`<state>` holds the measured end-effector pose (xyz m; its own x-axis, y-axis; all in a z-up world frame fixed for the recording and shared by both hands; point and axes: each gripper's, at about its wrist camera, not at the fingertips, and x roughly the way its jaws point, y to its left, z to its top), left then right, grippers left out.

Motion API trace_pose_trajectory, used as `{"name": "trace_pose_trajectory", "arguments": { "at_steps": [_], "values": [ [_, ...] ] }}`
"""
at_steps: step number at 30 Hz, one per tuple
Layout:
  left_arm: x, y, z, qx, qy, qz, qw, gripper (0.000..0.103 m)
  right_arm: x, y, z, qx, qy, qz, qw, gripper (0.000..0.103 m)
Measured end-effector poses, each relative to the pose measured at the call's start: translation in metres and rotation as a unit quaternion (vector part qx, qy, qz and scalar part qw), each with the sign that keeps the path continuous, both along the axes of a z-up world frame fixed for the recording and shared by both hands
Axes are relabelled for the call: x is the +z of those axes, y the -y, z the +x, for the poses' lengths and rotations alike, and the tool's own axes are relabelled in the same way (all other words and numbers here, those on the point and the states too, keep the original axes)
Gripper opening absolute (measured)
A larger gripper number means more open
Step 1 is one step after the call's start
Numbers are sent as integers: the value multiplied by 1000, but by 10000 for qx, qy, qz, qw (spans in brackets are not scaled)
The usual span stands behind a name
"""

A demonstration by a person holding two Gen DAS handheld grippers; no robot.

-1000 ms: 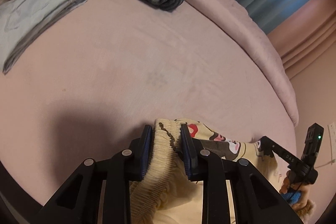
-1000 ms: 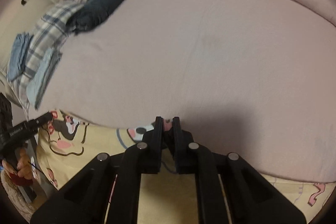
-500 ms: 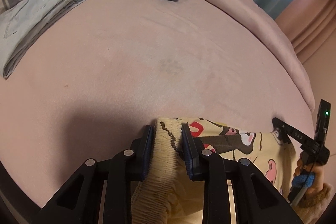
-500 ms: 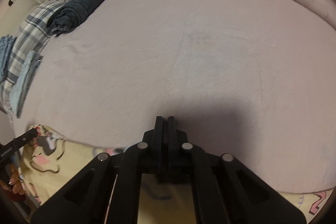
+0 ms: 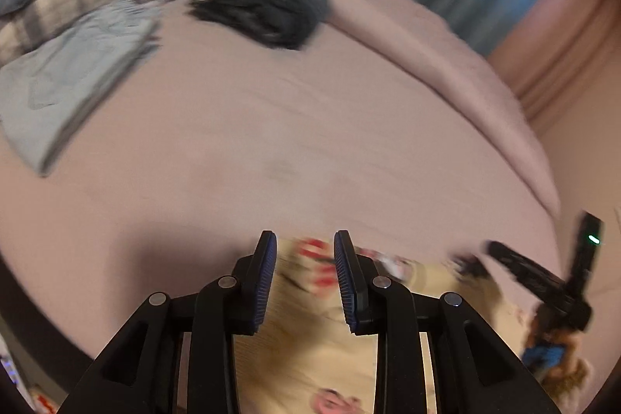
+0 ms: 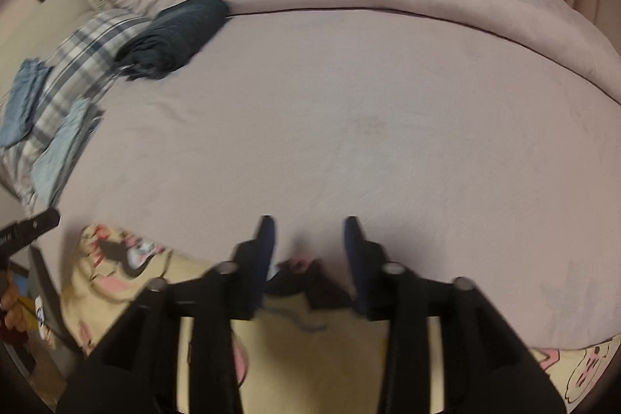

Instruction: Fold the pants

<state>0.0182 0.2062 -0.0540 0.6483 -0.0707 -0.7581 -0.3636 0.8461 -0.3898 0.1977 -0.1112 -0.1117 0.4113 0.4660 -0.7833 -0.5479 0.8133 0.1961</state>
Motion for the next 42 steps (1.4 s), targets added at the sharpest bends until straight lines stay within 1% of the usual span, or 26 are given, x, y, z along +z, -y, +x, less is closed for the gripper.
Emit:
{"name": "trace_pose_trajectory", "arguments": {
  "at_steps": [1, 2, 4, 6, 8, 9, 10, 13, 15, 16, 17, 19, 20, 21, 23, 25, 28, 30, 32, 34, 35, 36, 39, 42],
  "values": [
    [-3, 8, 1, -152, 12, -8, 9999, 28, -4, -2, -2, 62, -73, 56, 9999, 40],
    [-9, 18, 3, -303, -42, 8, 9995, 28, -11, -5, -2, 122, -165, 100, 9997, 37],
    [-27, 29, 10, -407, -334, 161, 9985, 28, -31, -14, 2, 58, -357, -113, 9993, 37],
    [-47, 34, 18, -377, -677, 341, 9964, 28, -49, -20, 8, 7, -419, -302, 9987, 38],
    [-68, 34, 22, -279, -897, 671, 9933, 23, -54, -24, 7, -37, -78, -418, 9991, 38],
    [-70, 35, 21, -291, -818, 732, 9935, 23, -57, -25, 9, -84, -23, -482, 9988, 38],
    [-69, 35, 20, -282, -726, 748, 9942, 23, -59, -26, 13, -168, -69, -462, 9988, 38],
    [-66, 30, 20, -249, -787, 571, 9949, 23, -56, -23, 14, -245, -92, -345, 9991, 38],
    [-57, 29, 18, -183, -795, 481, 9955, 23, -51, -21, 9, -286, -59, -469, 9985, 38],
    [-48, 31, 13, -195, -761, 518, 9956, 23, -45, -18, 3, -300, -53, -507, 9983, 38],
    [-41, 31, 9, -213, -719, 577, 9955, 23, -38, -13, -3, -277, -39, -437, 9987, 40],
    [-29, 39, -1, -358, -614, 673, 9952, 23, -23, 5, -20, -101, -65, -260, 9996, 40],
    [-29, 40, -4, -410, -618, 667, 9950, 23, -20, 15, -28, -42, -116, -252, 9996, 40],
    [-28, 43, -8, -459, -647, 641, 9948, 23, -16, 22, -39, 17, -168, -251, 9995, 40],
    [-28, 51, -15, -635, -671, 434, 9948, 23, -14, 39, -61, 218, -264, -240, 9991, 41],
    [-31, 65, -21, -883, -704, 207, 9934, 23, -17, 57, -83, 318, -468, -243, 9981, 41],
    [-40, 87, -25, -1139, -872, 48, 9896, 23, -31, 81, -109, 323, -854, -199, 9956, 41],
    [-49, 101, -28, -1285, -1034, -68, 9863, 23, -42, 91, -122, 239, -1061, -206, 9939, 43],
    [-58, 113, -32, -1424, -1150, -174, 9830, 24, -54, 102, -136, 124, -1240, -215, 9920, 42],
    [-62, 123, -37, -1456, -1287, -244, 9806, 23, -58, 111, -147, 43, -1278, -77, 9918, 42],
    [-67, 128, -38, -1484, -1441, -269, 9780, 23, -57, 114, -149, 44, -1288, -52, 9916, 42],
    [-68, 132, -39, -1503, -1495, -305, 9768, 23, -58, 115, -153, 40, -1312, -64, 9913, 42],
    [-70, 141, -38, -1596, -1421, -482, 9757, 23, -57, 117, -159, 68, -1308, -81, 9913, 42],
    [-72, 141, -33, -1460, -1416, -497, 9778, 23, -57, 115, -155, 42, -1372, -13, 9905, 42]
  ]
}}
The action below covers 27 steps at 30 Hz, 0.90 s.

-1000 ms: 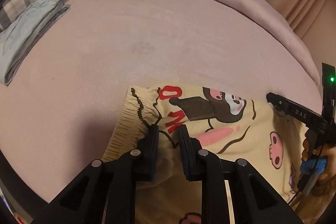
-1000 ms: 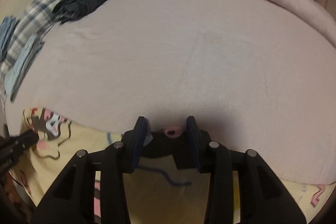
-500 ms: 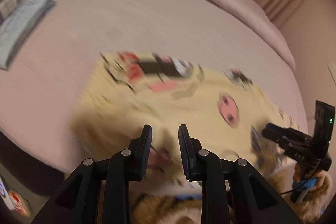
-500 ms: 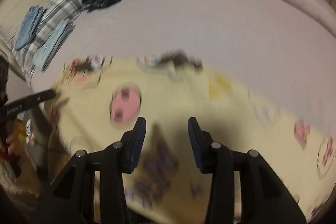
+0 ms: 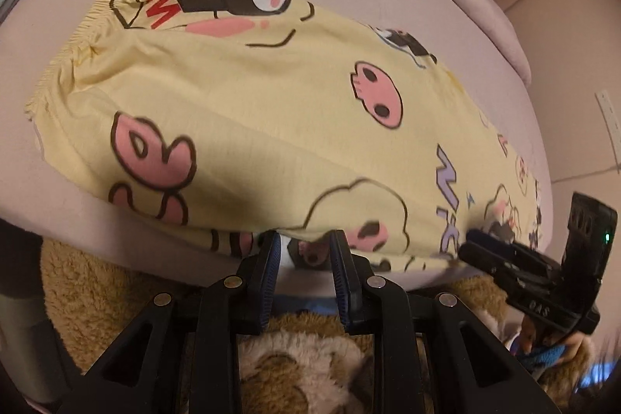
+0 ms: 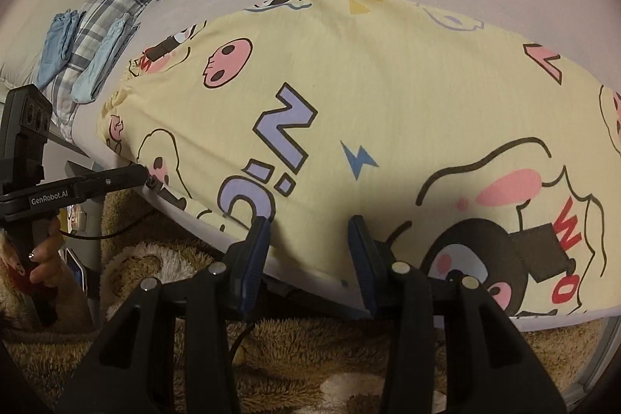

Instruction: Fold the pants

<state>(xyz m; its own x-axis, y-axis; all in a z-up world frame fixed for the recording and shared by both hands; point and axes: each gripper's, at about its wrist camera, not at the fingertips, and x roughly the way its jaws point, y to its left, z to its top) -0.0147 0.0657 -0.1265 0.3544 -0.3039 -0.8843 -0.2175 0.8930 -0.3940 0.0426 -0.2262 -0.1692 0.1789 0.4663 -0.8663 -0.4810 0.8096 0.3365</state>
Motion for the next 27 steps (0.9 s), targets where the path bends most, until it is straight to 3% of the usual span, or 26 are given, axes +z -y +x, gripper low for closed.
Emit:
{"name": "trace_pose_trajectory", "arguments": {
  "at_steps": [9, 16, 27],
  "values": [
    [1, -3, 6, 212, 17, -243, 9995, 28, 1, 0, -1, -24, 24, 67, 10000, 43],
    [-2, -6, -6, 325, -467, -512, 9971, 29, 4, 1, 2, -29, 70, 107, 9999, 43],
    [-5, -25, 2, 1049, -51, -1050, 9889, 29, 3, 1, 4, -44, 72, 144, 9999, 43]
  ]
}}
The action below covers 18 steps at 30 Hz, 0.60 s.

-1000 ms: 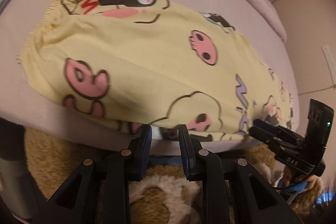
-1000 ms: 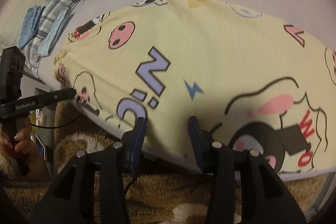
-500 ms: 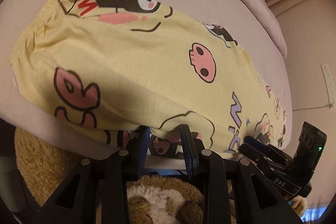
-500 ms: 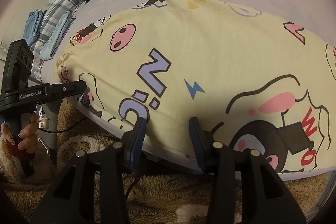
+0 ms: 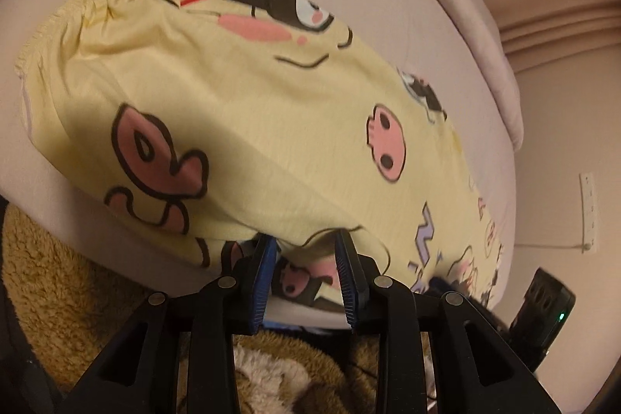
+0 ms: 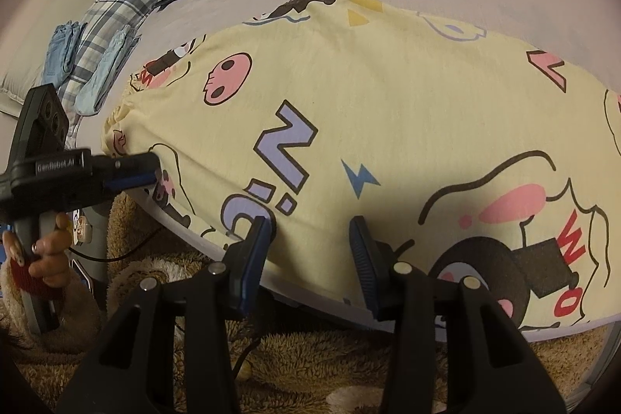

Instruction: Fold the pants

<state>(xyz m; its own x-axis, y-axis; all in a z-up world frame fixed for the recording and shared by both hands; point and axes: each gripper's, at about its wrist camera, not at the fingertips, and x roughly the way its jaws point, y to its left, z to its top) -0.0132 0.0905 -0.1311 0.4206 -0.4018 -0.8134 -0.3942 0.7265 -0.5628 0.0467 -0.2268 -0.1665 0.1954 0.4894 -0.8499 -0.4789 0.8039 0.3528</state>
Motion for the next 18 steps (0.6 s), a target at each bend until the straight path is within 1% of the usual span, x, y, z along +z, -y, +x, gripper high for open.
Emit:
{"name": "trace_pose_trajectory", "arguments": {
  "at_steps": [3, 6, 8, 10, 13, 16, 17, 18],
  "values": [
    [4, 1, 0, 147, 272, -10, 9995, 29, 0, 1, 0, -25, -14, 26, 10000, 43],
    [2, 2, -2, 267, 430, 0, 9987, 28, -1, 2, 0, -45, -20, 37, 10000, 43],
    [2, 5, -5, 312, 520, 71, 9981, 1, 0, 2, 0, -54, -26, 41, 10000, 42],
    [3, 4, -9, 368, 566, 26, 9977, 1, 0, 3, 0, -64, -26, 16, 10000, 41],
    [15, 4, -19, 338, 642, 41, 9974, 0, 1, 3, 0, -72, -22, -1, 10000, 41],
    [24, 5, -25, 264, 562, 117, 9980, 0, 2, 4, -2, -44, -1, -19, 10000, 41],
    [27, 6, -28, 244, 493, 236, 9982, 0, 3, 4, -3, -39, -9, -21, 10000, 41],
    [29, 7, -30, 192, 419, 460, 9979, 0, 3, 5, -3, -41, -21, -16, 10000, 42]
  ]
}}
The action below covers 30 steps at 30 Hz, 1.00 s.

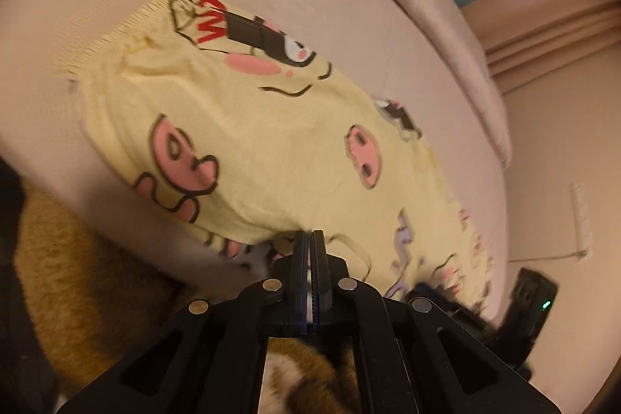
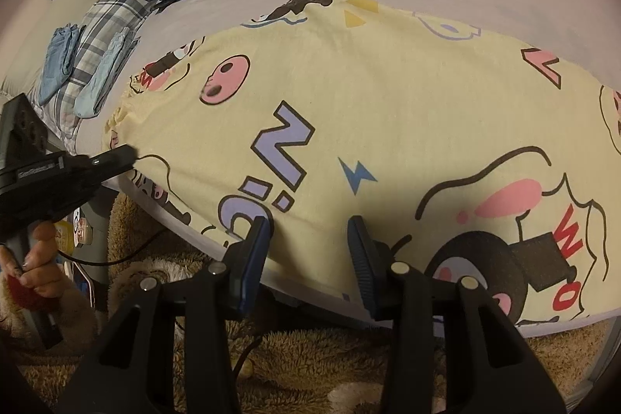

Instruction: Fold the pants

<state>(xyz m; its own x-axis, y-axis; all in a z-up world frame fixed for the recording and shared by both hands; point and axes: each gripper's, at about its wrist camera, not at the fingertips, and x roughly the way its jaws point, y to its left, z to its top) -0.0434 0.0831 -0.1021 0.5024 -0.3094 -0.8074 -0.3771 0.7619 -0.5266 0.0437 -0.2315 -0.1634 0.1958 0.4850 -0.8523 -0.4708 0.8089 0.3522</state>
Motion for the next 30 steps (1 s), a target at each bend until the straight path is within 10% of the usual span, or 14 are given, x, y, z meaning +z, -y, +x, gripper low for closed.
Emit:
{"name": "trace_pose_trajectory", "arguments": {
  "at_steps": [4, 8, 19, 26, 30],
  "values": [
    [-10, -4, -6, 141, -242, 469, 9985, 0, -1, 3, -3, 17, -37, 24, 10000, 42],
    [-34, -20, -8, 365, -484, -252, 9978, 0, -4, 5, -2, -84, -119, 101, 9998, 41],
    [-39, -33, 5, 610, -456, -493, 9959, 3, -4, 5, -5, -87, -93, 92, 9999, 42],
    [-37, -23, 8, 509, -266, -533, 9969, 46, -3, 5, -6, -97, -81, 41, 9999, 42],
    [-41, -15, 17, 538, -356, -113, 9979, 31, -3, 3, -6, -102, -73, 22, 9999, 43]
  ]
}}
